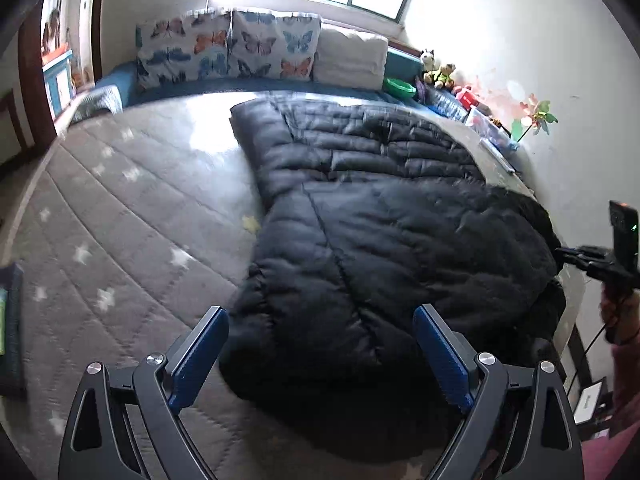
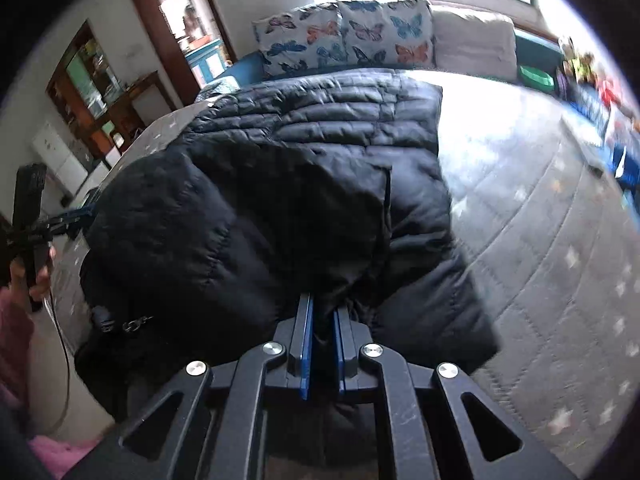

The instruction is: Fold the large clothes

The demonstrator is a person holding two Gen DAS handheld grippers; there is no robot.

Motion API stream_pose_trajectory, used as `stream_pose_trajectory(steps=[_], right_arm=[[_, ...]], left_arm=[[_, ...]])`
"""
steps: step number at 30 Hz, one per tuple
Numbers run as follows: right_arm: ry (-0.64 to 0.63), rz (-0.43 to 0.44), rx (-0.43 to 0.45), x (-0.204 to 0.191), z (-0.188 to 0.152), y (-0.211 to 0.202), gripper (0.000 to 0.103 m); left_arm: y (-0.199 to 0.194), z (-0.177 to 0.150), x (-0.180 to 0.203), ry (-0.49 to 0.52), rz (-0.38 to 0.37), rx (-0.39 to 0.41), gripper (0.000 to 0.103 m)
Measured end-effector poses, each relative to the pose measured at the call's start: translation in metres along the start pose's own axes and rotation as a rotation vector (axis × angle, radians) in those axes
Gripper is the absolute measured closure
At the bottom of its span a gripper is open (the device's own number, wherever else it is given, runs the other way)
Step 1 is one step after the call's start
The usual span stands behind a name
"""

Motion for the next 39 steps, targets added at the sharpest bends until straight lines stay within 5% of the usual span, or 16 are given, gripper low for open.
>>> stream_pose_trajectory(steps=[4,8,15,23,39], right_arm=[[-0.073,-0.093,0.081,-0.005,0.018,-0.045,0.073],[-0.096,-0.083,0.183,-0.016,0.046,-0.068,0.039],[-0.166,-0.007,0.143,-0.045,0.071,-0.014,0.038],[-0.179,-0.044,0.012,-0.028,0.042,0.048,0.039],[-0.238,-0.066,0.015,-0.020,0.018,0.066,0.039]], left_arm=[[-0.035,0.022,0.009,0.028,0.008,0.087,0.004],[-0.040,0.051,0.032,0.075,-0.007,0.119,0.002],[0.017,0.072,0.073,0.151,-0.040,0.033,0.002],[0.072,0.040,0.087,0.221,-0.060,-0.035,0.000],[0.111,0.015,0.095,0.305,0.040,-0.053,0.000]])
Point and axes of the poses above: each gripper's, at about its wrist camera, not at the fingertips, and y roughly the way its jaws point, x to its right, z to its top, the point moved 4 cm from there along y, roughly the way its jaws point, and after that the axes turned 3 degrees about y, right-handed, at the moved point
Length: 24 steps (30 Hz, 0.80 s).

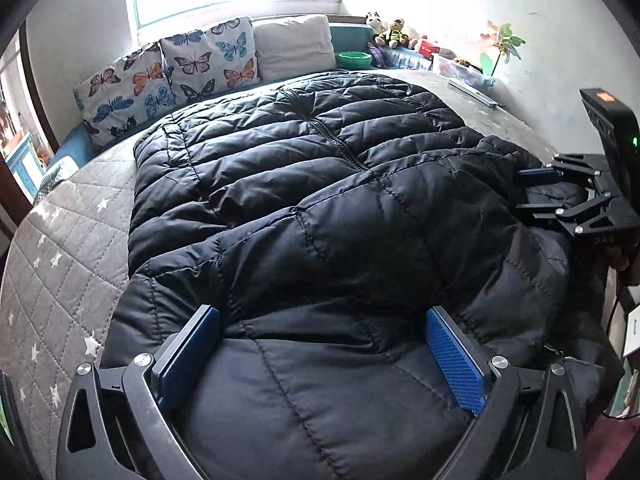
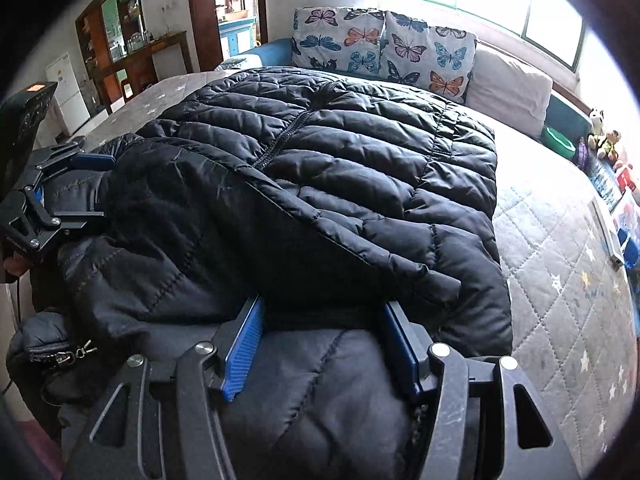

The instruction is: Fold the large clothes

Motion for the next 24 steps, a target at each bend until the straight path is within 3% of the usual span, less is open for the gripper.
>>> stream_pose_trajectory(steps=[6,13,17,20,24], right_arm=[[0.015,-0.035,-0.057,-0.003,0.016,-0.014,0.038],[-0.049,-0.021,0.031,-0.038,0.049,-0.045,0.038],[-0.070,0.025,-0.001,-0.057,0.057,-0.022,0.038],[-0.076,0.015,-0.049,-0.058,0.050,0.007,0.038],[-0.111,0.014,-0.048,-0.058,0.036,0.016,0.037]], left_arm=[[-0.014,0.008,0.004,0.025,0.033,0.009,0.000],[-0.044,0.034,0.022,0.048,-0.026,0.078,0.000],[-0.027,0.039,0.031,0.045,-0.076,0.054,0.000],[-0.004,0.031,0.036,0.053,-0.070,0.003,0.000],[0.010,0.021,0.044,0.104,-0.031,-0.009,0.000]])
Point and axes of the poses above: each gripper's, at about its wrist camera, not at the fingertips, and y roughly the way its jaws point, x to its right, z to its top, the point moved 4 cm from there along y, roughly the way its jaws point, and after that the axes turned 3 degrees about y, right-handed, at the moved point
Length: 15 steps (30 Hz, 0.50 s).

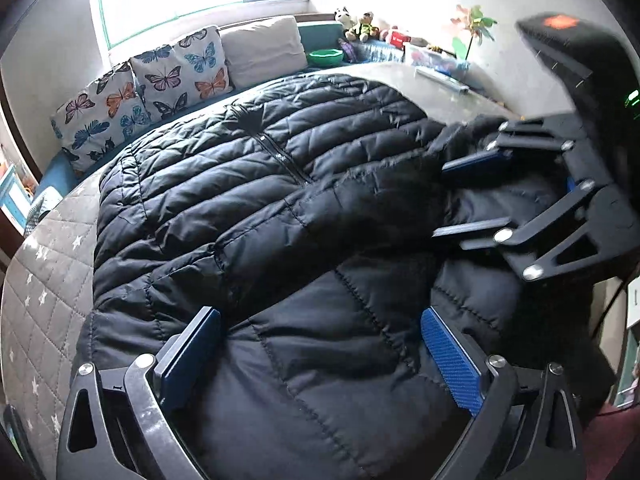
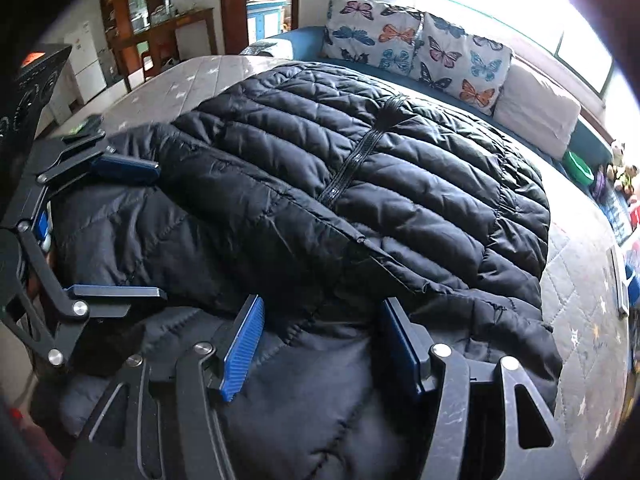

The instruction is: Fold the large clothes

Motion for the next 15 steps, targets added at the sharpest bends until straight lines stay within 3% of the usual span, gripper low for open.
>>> stream_pose_trajectory(steps=[7,11,15], right_arm=[[0.002,-0.026,0.012,0.018,-0.026,-0.038,0.037],[0.069,0.009,-0.011,0.034,-0.047,-0.024,0.037],[0.078,0.003,0.011,0.032,-0.050,-0.019,0.037]], left_arm=[[0.003,-0.003,0.000,-0.002,-0.001,0.006,0.000],[-0.005,-0.003,0.005,0.025,0.016,0.014,0.000],[-0.042,-0.013,0.009,0.025,-0.002,0.037,0.000]])
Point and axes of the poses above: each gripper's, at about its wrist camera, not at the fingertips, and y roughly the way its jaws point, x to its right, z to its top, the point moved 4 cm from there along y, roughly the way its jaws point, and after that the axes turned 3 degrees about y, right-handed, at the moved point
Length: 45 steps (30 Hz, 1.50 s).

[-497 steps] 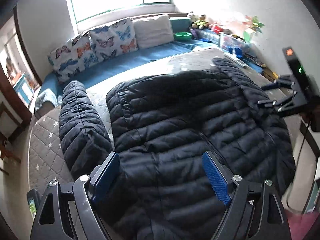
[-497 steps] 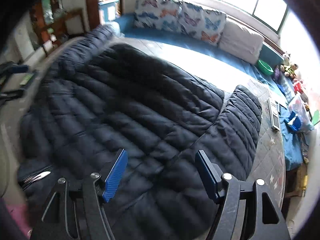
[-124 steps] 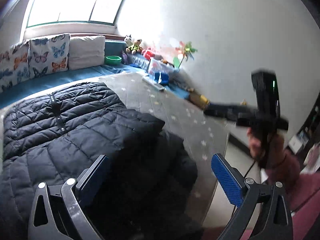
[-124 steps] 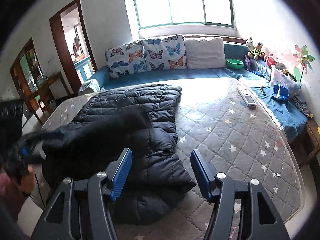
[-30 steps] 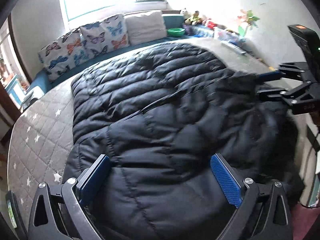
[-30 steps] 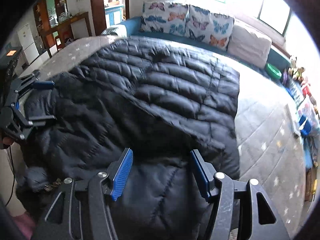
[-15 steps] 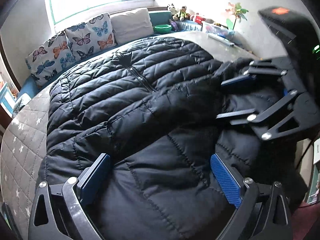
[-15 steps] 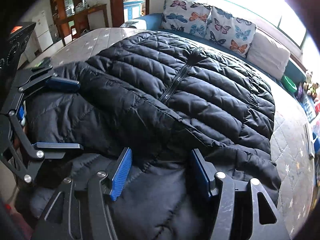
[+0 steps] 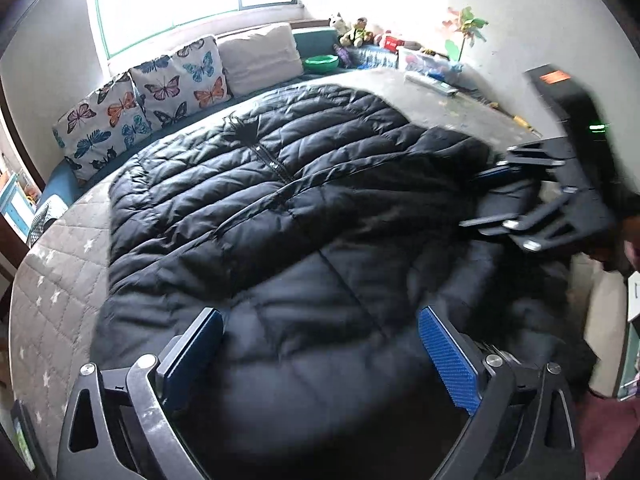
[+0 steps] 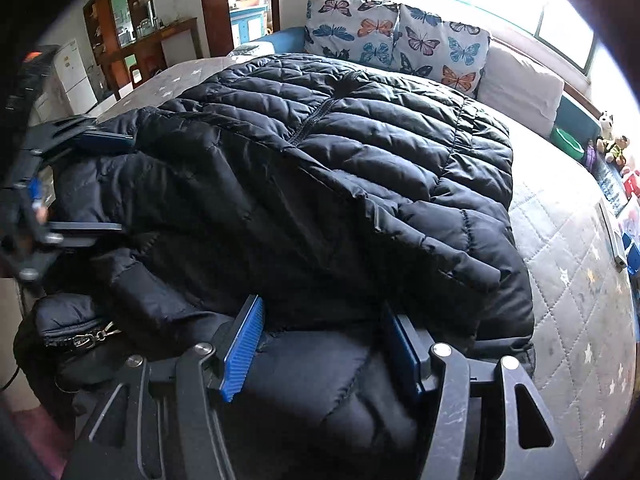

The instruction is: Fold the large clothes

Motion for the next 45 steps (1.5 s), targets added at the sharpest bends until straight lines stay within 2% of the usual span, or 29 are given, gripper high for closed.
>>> stream_pose_trajectory(steps=[5,10,15,20,22,23,25,26,27,28,30,36,39,40,41,42,44,45], right_arm=[[-0.009,0.010,0.005,0.000,0.002,-0.012,0.037],[-0.036,-0.019,0.051,-0.005,-0.001,-0.052,0.037],[-0.095,-0.053,0.061,-0.012,-0.018,-0.083,0.037],[-0.168,-0.066,0.050,-0.026,-0.043,-0.100,0.037],[-0.216,-0.076,0.041,-0.035,-0.058,-0.104,0.037],[-0.239,-0.080,0.035,-0.039,-0.066,-0.104,0.037],[-0.289,-0.085,0.022,-0.047,-0.083,-0.102,0.037],[-0.313,-0.091,0.013,-0.051,-0.089,-0.100,0.037],[-0.338,-0.096,0.004,-0.054,-0.097,-0.097,0.037],[-0.355,-0.093,-0.003,-0.058,-0.103,-0.094,0.037],[-0.389,-0.088,-0.014,-0.067,-0.115,-0.087,0.037],[-0.513,-0.083,0.063,-0.105,-0.113,-0.061,0.037],[-0.507,-0.064,0.107,-0.113,-0.100,-0.056,0.037],[-0.471,-0.042,0.115,-0.113,-0.091,-0.056,0.038],[-0.440,-0.024,0.121,-0.111,-0.084,-0.057,0.051],[-0.418,-0.010,0.129,-0.108,-0.080,-0.059,0.058],[-0.351,0.045,0.123,-0.100,-0.067,-0.067,0.071],[-0.321,0.065,0.125,-0.094,-0.062,-0.072,0.073]], left_arm=[[-0.062,-0.036,0.013,0.088,0.052,0.026,0.000],[-0.095,-0.082,0.042,0.149,0.026,-0.009,0.000],[-0.096,-0.103,0.082,0.161,-0.080,-0.021,0.000],[-0.071,-0.107,0.109,0.165,-0.146,-0.061,0.001],[-0.059,-0.109,0.115,0.155,-0.158,-0.091,0.022],[-0.055,-0.110,0.116,0.153,-0.143,-0.098,0.027],[-0.051,-0.109,0.114,0.158,-0.099,-0.093,0.058],[-0.052,-0.107,0.111,0.155,-0.084,-0.089,0.065],[-0.056,-0.105,0.105,0.134,-0.083,-0.085,0.077],[-0.058,-0.102,0.101,0.118,-0.085,-0.082,0.084],[-0.065,-0.095,0.093,0.097,-0.083,-0.066,0.089],[-0.081,-0.075,0.077,0.064,-0.084,-0.031,0.090],[-0.081,-0.068,0.072,0.043,-0.091,-0.039,0.089],[-0.082,-0.068,0.070,0.036,-0.088,-0.046,0.086],[-0.084,-0.069,0.067,0.029,-0.083,-0.049,0.085],[-0.087,-0.071,0.064,0.021,-0.077,-0.055,0.080],[-0.094,-0.076,0.056,0.000,-0.065,-0.050,0.059],[-0.103,-0.079,0.050,-0.008,-0.053,-0.031,0.042]])
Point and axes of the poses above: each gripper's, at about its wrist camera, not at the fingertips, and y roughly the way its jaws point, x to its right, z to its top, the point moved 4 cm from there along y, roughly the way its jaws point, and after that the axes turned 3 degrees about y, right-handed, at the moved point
